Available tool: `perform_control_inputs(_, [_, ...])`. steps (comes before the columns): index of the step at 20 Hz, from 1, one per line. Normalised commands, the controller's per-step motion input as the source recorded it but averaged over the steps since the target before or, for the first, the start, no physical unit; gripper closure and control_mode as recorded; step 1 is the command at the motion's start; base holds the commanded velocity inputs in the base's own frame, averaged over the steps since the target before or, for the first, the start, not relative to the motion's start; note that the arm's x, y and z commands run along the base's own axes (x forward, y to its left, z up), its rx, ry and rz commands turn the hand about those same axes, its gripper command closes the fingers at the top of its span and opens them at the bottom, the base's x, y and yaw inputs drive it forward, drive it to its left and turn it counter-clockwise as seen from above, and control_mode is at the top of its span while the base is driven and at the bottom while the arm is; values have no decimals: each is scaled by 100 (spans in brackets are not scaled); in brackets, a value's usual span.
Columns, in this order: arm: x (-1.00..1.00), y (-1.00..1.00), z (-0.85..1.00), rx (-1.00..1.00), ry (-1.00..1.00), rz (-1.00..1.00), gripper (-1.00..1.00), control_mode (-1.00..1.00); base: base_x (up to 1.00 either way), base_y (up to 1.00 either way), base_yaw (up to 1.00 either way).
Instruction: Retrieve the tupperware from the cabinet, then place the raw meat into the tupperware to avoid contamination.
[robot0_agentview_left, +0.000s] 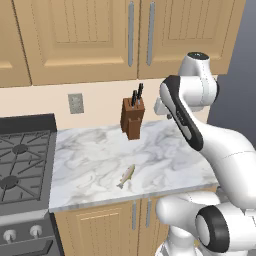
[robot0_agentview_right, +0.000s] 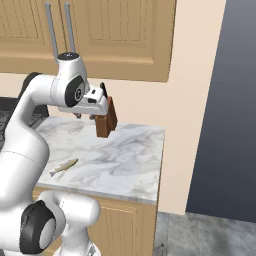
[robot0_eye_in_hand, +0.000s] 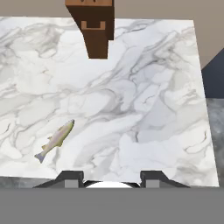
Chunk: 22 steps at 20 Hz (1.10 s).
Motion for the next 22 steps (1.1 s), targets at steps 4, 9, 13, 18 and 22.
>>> perform_control_inputs(4, [-4,0,0,-1,0,0,-100,-100,0,0,0])
perform_control_inputs(9, [-21,4,0,0,-10,3,-100,-100,0,0,0])
perform_control_inputs(13, [-9,20,13,0,-23,0,-100,-100,0,0,0])
perform_control_inputs(18, [-15,15,22,0,-28,0,-100,-100,0,0,0])
perform_control_inputs(22, [-13,15,31,0,-30,0,-100,-100,0,0,0])
